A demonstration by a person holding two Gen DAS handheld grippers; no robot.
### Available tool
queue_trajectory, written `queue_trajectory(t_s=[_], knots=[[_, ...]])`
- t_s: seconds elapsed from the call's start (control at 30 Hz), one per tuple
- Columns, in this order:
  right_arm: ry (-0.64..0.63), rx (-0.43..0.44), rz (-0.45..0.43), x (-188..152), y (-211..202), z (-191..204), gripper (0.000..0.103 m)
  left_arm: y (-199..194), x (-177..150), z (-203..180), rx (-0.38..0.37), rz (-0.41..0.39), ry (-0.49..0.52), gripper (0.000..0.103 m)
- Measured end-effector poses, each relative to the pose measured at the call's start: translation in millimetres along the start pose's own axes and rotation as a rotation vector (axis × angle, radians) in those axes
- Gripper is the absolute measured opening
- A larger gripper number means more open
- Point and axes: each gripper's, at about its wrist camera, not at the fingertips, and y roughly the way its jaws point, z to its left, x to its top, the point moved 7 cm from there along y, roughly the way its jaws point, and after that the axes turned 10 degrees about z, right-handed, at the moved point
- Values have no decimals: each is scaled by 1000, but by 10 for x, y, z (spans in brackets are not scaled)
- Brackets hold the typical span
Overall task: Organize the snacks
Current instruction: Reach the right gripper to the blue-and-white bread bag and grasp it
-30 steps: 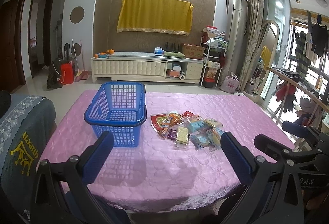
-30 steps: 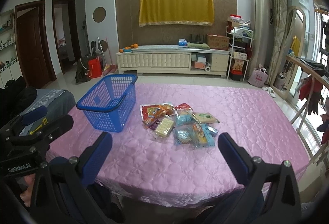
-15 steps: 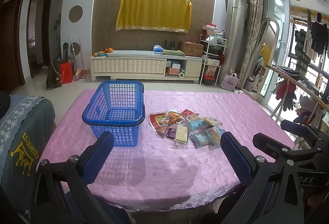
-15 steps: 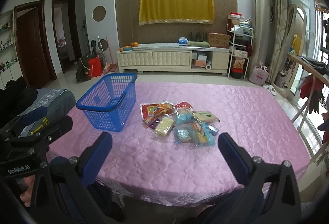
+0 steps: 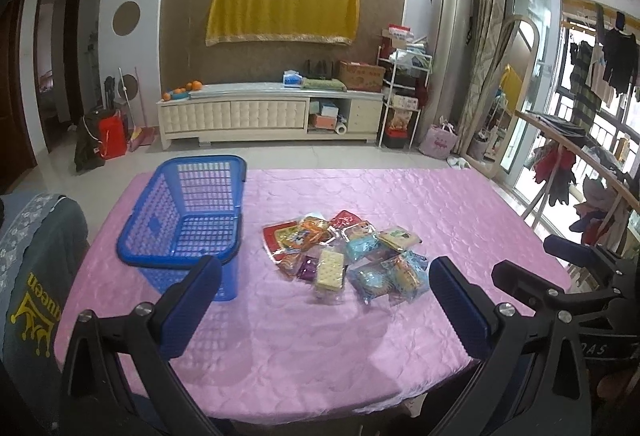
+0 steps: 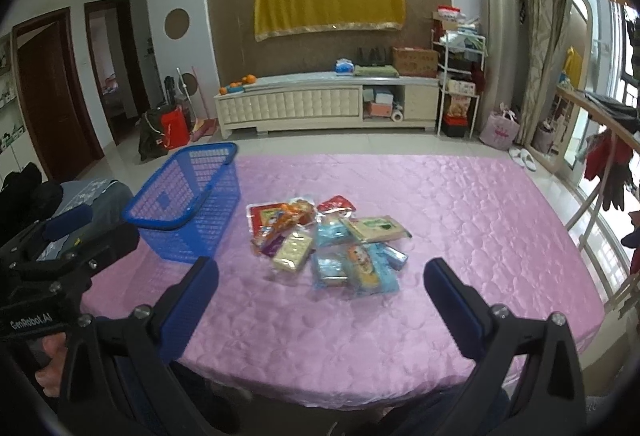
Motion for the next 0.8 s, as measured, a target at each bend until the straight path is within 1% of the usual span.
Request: queue_trajectory(t_s=[0.1,0.23,0.37,0.5,0.67,0.8], knots=[[15,8,31,44,152,-184,103,189,46,-75,1,27,3,103],[30,35,89,84,409,-398,103,491,83,-178,-8,87,0,103],[28,54,151,70,705,-515,103,848,94,-257,5,146,17,103],[24,83,225,33,1062,-605,103,1166,58,-225,11,209,8,103],[49,130,295,-6,1446,-679,103,1565,-29,-108,18,288,-18,103],[28,196,372,-85,1783,-672,103,1826,-103,-61,3,343,-31,103]])
